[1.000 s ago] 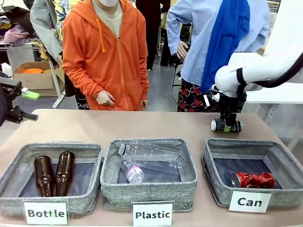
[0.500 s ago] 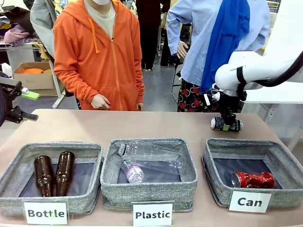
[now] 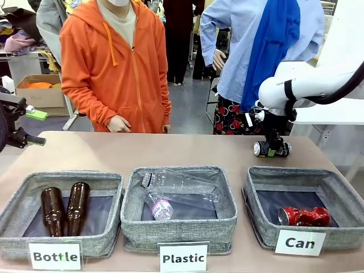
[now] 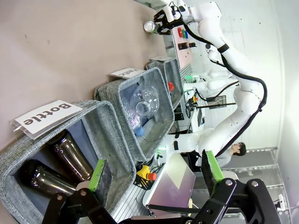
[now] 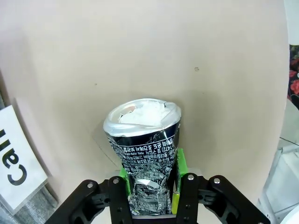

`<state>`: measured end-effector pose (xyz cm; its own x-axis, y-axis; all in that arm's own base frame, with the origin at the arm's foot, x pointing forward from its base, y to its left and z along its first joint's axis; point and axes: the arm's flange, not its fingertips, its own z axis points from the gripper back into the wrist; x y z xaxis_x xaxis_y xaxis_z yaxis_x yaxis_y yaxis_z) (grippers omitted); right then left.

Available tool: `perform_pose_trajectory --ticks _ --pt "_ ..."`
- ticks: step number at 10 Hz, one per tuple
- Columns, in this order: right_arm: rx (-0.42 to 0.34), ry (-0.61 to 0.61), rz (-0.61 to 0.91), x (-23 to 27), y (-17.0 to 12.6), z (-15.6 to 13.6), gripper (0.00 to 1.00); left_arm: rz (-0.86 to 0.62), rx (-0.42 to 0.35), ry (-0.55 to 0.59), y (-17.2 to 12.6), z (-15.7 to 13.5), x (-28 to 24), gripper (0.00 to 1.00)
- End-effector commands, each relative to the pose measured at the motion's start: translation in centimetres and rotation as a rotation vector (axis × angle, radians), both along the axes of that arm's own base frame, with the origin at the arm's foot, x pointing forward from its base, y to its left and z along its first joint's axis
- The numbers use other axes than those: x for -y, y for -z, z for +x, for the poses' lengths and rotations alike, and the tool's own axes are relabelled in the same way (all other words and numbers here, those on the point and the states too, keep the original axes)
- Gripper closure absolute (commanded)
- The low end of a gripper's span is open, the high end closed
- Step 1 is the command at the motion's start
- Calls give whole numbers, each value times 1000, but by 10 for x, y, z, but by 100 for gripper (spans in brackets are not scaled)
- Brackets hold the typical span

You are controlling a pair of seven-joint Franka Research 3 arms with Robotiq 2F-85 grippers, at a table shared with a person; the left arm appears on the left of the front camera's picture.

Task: Sort the can waste into the basket.
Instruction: Pick up the can waste from the table and place it in the right Fabric basket.

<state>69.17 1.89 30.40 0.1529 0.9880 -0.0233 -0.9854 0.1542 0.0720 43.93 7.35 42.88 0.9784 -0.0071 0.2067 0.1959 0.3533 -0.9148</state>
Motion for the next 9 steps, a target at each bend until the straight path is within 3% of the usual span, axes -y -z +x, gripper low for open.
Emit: perform_pose_trajectory --ticks 1,2,4,6,7,9 --pt "17 48 32 -3 -9 2 100 11 0 3 -2 -2 0 0" --pt "-7 195 119 -5 -28 -7 100 11 0 3 -2 -2 0 0" --pt "5 292 160 -13 -81 -56 100 11 0 3 -2 -2 0 0" --pt "-8 288 117 -30 -124 -127 100 11 0 3 -2 -2 0 0" --pt "-40 213 93 -36 -133 -160 100 11 0 3 -2 -2 0 0" --pt "-50 174 56 -44 -141 -216 100 11 0 3 -2 -2 0 0"
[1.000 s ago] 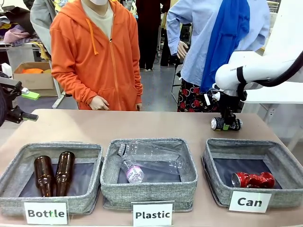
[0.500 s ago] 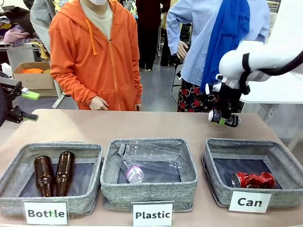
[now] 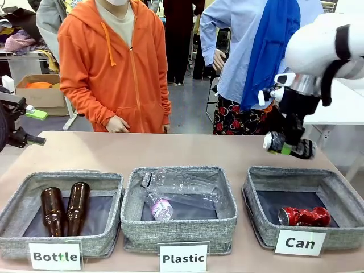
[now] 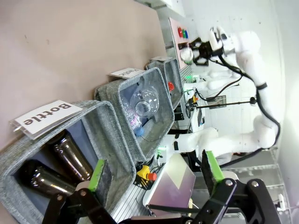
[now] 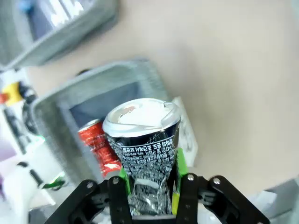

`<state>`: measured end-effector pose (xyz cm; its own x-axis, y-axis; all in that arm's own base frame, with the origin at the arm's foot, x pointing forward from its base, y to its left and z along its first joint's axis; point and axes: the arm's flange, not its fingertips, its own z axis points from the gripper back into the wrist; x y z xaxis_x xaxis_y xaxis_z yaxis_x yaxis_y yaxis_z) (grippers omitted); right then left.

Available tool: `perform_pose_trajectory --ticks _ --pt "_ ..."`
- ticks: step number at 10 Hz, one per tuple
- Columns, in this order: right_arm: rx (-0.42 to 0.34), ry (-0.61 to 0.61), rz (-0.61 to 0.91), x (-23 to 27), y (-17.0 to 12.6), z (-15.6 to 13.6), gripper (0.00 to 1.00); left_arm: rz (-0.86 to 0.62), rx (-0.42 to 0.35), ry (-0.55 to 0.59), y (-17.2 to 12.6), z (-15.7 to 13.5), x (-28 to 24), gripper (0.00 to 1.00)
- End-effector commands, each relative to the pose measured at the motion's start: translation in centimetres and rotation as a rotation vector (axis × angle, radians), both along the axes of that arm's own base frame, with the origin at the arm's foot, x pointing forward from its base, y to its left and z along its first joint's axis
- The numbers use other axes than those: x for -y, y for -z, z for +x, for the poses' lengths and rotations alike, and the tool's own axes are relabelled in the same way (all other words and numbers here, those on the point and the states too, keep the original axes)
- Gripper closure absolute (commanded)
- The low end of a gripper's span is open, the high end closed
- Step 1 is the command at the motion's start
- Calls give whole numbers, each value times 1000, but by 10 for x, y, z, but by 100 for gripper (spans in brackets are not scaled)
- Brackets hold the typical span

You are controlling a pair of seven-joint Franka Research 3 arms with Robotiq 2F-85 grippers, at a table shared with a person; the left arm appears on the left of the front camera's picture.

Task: Sort the can waste into the basket.
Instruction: Pick up the can waste from the table and place it in the right Fabric basket.

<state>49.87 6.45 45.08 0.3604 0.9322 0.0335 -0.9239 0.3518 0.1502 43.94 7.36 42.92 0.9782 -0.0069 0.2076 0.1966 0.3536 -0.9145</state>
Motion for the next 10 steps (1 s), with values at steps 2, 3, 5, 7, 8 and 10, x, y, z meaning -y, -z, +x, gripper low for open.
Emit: perform_pose_trajectory --ticks 2,3,5,7,8,10 --pt "-39 -123 -28 4 16 -56 100 11 -1 3 -1 -2 0 0" --pt "-54 -141 -23 8 23 -62 100 11 -1 3 -1 -2 0 0" --pt "-32 -140 -13 17 29 -68 100 11 -1 3 -1 -2 0 0" --pt "-21 -153 -12 23 30 -64 100 11 -1 3 -1 -2 0 0" --pt "-13 -158 -14 25 30 -62 2 11 -1 3 -1 -2 0 0" --pt "-22 -152 -4 26 30 -55 0 11 -1 3 -1 -2 0 0"
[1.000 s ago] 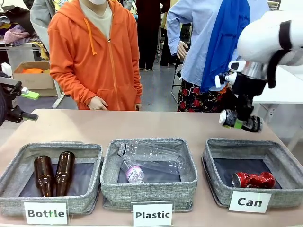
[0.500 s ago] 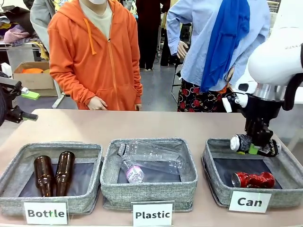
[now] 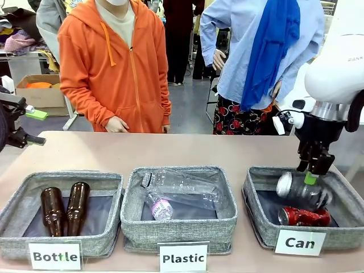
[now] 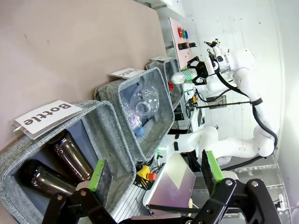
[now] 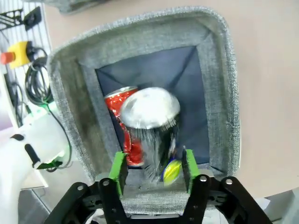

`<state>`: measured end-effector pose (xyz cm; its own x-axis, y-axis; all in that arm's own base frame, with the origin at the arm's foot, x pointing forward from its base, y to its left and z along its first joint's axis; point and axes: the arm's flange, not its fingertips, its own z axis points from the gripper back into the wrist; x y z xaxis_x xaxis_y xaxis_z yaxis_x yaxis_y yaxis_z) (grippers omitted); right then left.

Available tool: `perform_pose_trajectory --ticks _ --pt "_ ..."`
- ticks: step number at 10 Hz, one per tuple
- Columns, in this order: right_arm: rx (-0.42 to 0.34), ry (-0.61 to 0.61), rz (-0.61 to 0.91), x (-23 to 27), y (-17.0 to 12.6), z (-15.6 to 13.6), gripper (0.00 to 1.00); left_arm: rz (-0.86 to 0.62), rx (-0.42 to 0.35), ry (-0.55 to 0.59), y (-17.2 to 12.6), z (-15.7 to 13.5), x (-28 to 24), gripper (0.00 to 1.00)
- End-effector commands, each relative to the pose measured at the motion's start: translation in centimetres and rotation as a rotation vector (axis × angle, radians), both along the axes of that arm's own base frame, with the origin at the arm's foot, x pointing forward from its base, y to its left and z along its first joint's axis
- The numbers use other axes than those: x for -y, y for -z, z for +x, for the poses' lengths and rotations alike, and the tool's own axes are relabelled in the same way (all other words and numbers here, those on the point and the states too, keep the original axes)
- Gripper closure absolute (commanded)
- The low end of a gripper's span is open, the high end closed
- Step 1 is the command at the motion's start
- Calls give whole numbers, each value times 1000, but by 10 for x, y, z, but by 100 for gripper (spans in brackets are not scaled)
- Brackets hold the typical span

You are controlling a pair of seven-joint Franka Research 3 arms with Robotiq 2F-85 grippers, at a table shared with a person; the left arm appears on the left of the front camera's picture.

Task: Sort the can waste into the basket.
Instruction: Pick up the can waste from the table and place it in the right Fabric basket.

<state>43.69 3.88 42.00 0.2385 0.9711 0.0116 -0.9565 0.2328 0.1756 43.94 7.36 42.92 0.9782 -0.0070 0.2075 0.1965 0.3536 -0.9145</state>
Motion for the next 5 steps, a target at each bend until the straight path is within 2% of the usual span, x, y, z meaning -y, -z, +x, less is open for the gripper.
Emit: perform_pose_trajectory --ticks 1,5 --pt "5 -28 6 1 0 9 0 11 -1 3 -1 -2 0 0" --pt "6 -7 47 -3 1 11 0 11 -1 3 -1 -2 0 0"
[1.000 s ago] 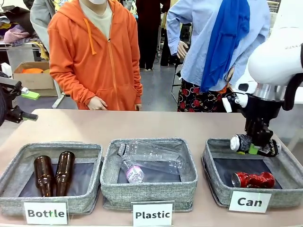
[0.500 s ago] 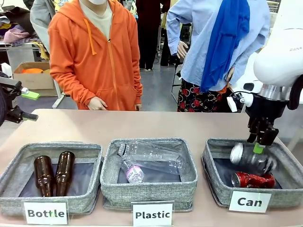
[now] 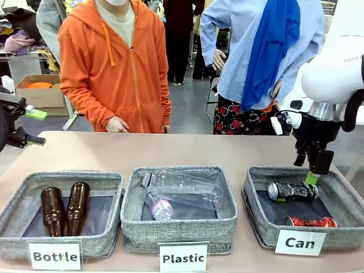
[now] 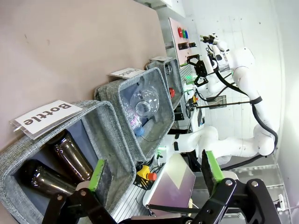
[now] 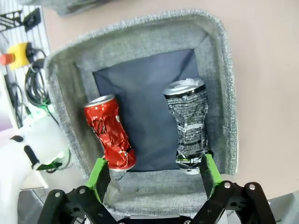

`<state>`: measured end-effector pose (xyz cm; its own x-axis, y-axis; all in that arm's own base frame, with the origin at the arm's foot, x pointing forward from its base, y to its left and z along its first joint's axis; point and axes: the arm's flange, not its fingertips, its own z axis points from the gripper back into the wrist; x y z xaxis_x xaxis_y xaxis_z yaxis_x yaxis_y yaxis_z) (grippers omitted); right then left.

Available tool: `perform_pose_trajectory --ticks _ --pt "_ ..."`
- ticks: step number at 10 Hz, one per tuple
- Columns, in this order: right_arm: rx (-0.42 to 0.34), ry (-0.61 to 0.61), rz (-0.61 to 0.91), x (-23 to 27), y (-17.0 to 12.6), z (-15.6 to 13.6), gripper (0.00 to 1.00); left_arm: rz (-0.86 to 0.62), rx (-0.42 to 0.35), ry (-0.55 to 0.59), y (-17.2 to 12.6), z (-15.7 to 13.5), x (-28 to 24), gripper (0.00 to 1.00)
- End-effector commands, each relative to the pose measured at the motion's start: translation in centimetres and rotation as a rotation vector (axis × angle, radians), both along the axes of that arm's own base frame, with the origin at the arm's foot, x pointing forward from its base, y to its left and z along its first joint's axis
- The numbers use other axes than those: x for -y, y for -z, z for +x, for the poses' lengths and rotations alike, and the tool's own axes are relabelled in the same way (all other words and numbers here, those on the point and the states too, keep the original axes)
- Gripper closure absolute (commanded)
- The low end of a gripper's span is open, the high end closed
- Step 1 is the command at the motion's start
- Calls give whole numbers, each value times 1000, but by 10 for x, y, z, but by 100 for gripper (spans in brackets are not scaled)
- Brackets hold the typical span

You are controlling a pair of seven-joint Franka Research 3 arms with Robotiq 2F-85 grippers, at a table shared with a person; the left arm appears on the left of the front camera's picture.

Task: Sort the can waste into the basket.
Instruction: Pick up the can waste from the table and place it in the right Fabric basket.

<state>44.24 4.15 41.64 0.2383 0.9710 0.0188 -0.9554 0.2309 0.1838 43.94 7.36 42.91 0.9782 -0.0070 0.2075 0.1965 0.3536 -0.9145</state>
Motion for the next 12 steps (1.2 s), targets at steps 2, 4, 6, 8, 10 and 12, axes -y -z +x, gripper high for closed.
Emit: perform_pose_trajectory --ticks 2,4,6,8,10,12 --pt "5 103 188 -3 -9 8 0 11 -1 3 -1 -2 0 0" --pt "-52 494 584 -11 -28 21 0 11 -1 3 -1 -2 0 0" --pt "-160 767 766 -9 -36 30 0 11 -1 3 -1 -2 0 0" --pt "-243 982 874 -5 -40 37 0 11 -1 3 -1 -2 0 0" --pt "-305 1104 1051 15 -46 41 0 11 -1 3 -1 -2 0 0" --pt "-336 1089 1077 28 -44 46 0 11 -1 3 -1 -2 0 0"
